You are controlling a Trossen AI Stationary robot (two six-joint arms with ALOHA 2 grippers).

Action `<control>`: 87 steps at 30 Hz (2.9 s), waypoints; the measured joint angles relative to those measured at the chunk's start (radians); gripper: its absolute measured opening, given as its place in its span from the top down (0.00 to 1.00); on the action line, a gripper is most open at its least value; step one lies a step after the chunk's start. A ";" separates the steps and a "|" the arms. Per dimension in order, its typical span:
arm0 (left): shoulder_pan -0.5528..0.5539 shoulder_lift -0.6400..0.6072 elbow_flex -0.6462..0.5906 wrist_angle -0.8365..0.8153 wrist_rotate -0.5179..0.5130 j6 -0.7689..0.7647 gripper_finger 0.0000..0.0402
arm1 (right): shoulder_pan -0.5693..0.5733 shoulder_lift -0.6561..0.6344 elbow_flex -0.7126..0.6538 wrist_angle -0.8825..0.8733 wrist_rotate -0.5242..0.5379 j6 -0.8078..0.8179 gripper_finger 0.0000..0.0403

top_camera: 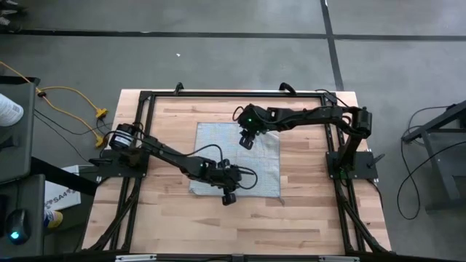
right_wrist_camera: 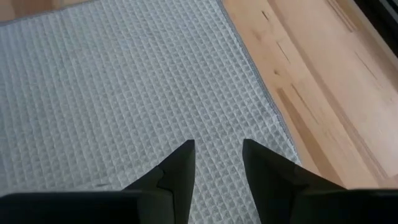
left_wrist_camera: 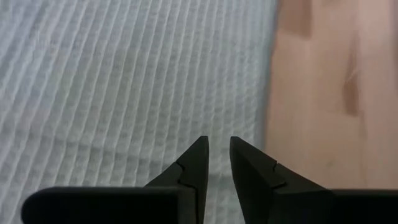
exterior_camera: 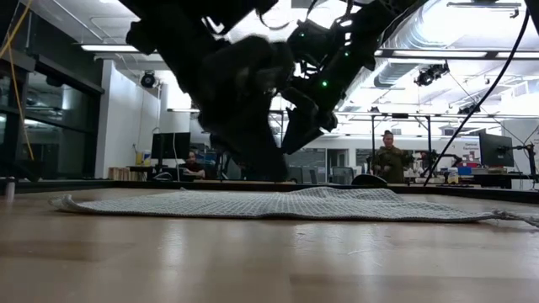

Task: Fold microfiber towels
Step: Fold the gray microfiber towel

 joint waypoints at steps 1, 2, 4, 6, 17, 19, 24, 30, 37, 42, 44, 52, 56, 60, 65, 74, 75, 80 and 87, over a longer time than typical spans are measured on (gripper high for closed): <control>0.000 0.000 -0.002 -0.003 -0.001 -0.006 0.84 | 0.000 0.000 0.000 0.003 0.000 0.000 0.68; 0.000 0.000 -0.002 0.009 -0.001 -0.014 0.84 | -0.001 0.000 0.000 0.005 0.000 0.001 0.68; 0.000 0.009 0.001 0.028 -0.006 -0.032 0.84 | -0.006 0.000 0.000 0.006 -0.005 0.007 0.68; 0.000 0.011 -0.001 0.022 -0.014 -0.045 0.84 | -0.012 0.010 0.000 0.014 -0.009 0.022 0.68; 0.000 0.011 -0.001 0.034 -0.013 -0.085 0.84 | -0.011 0.068 0.001 0.043 -0.028 0.004 0.68; -0.002 0.011 -0.001 0.034 -0.006 -0.081 0.84 | -0.013 0.068 0.001 0.045 -0.024 0.007 0.68; -0.020 0.011 -0.001 0.032 -0.006 -0.080 0.84 | -0.032 0.077 0.001 0.037 -0.055 0.047 0.68; -0.040 0.011 -0.001 0.039 -0.020 -0.102 0.84 | -0.032 0.095 0.002 0.055 -0.085 0.055 0.68; -0.037 0.006 -0.001 -0.028 -0.031 -0.019 0.84 | -0.007 0.097 0.001 0.011 -0.068 -0.005 0.68; -0.031 -0.060 0.001 -0.280 -0.151 0.076 0.84 | 0.018 0.055 0.002 -0.140 0.005 -0.064 0.68; -0.031 -0.078 -0.003 -0.369 -0.230 0.122 0.84 | 0.021 0.052 0.000 -0.200 0.010 -0.070 0.68; -0.010 -0.158 -0.110 -0.438 -0.258 0.212 0.84 | 0.037 0.030 0.000 -0.276 -0.009 -0.051 0.68; -0.003 -0.240 -0.193 -0.418 -0.243 0.191 0.84 | 0.050 -0.013 0.002 -0.312 -0.040 -0.035 0.68; -0.005 -0.331 -0.266 -0.363 -0.220 0.207 0.84 | 0.065 -0.043 -0.001 -0.361 -0.052 -0.024 0.68; -0.002 -0.434 -0.385 -0.292 -0.193 0.266 0.84 | 0.097 -0.071 -0.055 -0.365 -0.048 0.008 0.68; 0.130 -0.494 -0.491 -0.232 -0.032 0.307 0.84 | 0.157 -0.130 -0.164 -0.335 0.009 0.071 0.68; 0.139 -0.494 -0.488 -0.210 -0.022 0.322 0.84 | 0.161 -0.144 -0.169 -0.327 0.011 0.080 0.68; 0.179 -0.490 -0.487 -0.207 0.014 0.370 0.84 | 0.192 -0.180 -0.201 -0.337 0.020 0.115 0.68; 0.202 -0.489 -0.487 -0.220 0.019 0.395 0.84 | 0.215 -0.183 -0.271 -0.325 0.044 0.154 0.68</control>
